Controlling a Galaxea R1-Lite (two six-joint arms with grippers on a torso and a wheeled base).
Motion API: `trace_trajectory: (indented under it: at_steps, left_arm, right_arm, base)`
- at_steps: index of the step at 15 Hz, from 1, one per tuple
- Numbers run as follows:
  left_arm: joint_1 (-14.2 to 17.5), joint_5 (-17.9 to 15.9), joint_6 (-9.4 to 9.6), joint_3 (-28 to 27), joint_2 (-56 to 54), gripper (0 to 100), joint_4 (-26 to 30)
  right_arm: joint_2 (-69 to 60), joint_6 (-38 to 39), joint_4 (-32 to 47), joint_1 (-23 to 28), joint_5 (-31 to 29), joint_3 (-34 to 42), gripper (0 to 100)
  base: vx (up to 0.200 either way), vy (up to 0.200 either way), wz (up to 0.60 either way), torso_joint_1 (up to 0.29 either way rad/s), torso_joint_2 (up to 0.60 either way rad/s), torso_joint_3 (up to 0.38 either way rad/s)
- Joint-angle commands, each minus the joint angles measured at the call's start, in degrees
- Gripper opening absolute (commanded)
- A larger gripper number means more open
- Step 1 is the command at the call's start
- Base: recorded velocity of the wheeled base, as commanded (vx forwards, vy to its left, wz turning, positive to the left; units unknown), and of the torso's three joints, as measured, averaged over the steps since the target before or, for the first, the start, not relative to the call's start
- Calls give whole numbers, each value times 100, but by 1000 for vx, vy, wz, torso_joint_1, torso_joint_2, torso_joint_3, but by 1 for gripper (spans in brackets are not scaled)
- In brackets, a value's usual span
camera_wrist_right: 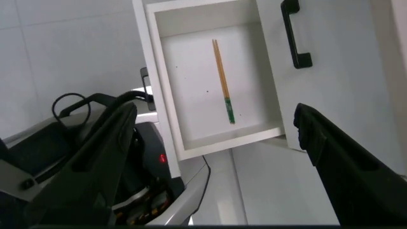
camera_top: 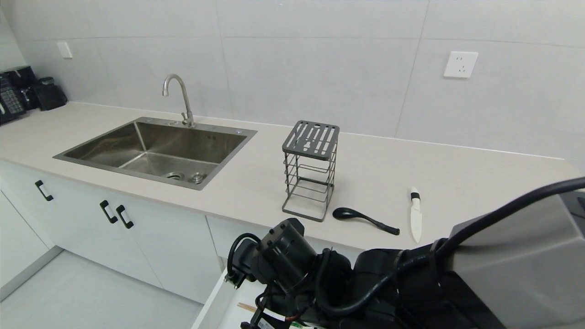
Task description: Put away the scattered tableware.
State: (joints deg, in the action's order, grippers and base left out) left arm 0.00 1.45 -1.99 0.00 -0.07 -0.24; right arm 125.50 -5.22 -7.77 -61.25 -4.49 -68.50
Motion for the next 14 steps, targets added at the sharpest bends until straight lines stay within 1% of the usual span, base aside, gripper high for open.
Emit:
trace_trajectory:
  at_steps: [1, 3, 5, 6, 7, 10, 11, 12, 13, 14]
  left_arm:
    - [0, 4, -3, 0, 7, 100, -2]
    - [0, 4, -3, 0, 7, 100, -2]
    - [0, 4, -3, 0, 7, 100, -2]
    - [0, 4, -3, 0, 7, 100, -2]
    - [0, 4, -3, 0, 7, 100, -2]
    - [0, 4, -3, 0, 7, 100, -2]
    - [0, 4, -3, 0, 7, 100, -2]
    - [0, 4, -3, 0, 7, 100, -2]
    - [0, 4, -3, 0, 7, 100, -2]
    - [0, 4, -3, 0, 7, 100, -2]
  right_arm:
    - [27, 21, 12, 7, 62, -14, 100]
    - [53, 56, 12, 34, 282, -14, 100]
    - [62, 504, 82, 16, 334, -32, 100]
    - [53, 979, 126, -1, 370, -76, 100]
    - [45, 1286, 109, -10, 413, -85, 100]
    - [-149, 1339, 82, 104, 370, 197, 100]
    - [-210, 1339, -23, 139, 361, 495, 100]
    - [-281, 1366, -419, 166, 334, 944, 100]
    - [-289, 1348, -990, 227, 326, 1313, 100]
    - [-289, 1278, -1386, 315, 273, 1453, 100]
  base:
    - [0, 0, 0, 305, -583, -295]
    - [0, 0, 0, 308, -601, -286]
    - [0, 0, 0, 171, -371, -154]
    - [0, 0, 0, 36, -71, -46]
    - [0, 0, 0, 0, 0, 0]
    - [0, 0, 0, 0, 0, 0]
    - [0, 0, 0, 0, 0, 0]
    - [0, 0, 0, 0, 0, 0]
    - [0, 0, 0, 0, 0, 0]
    - [0, 0, 0, 0, 0, 0]
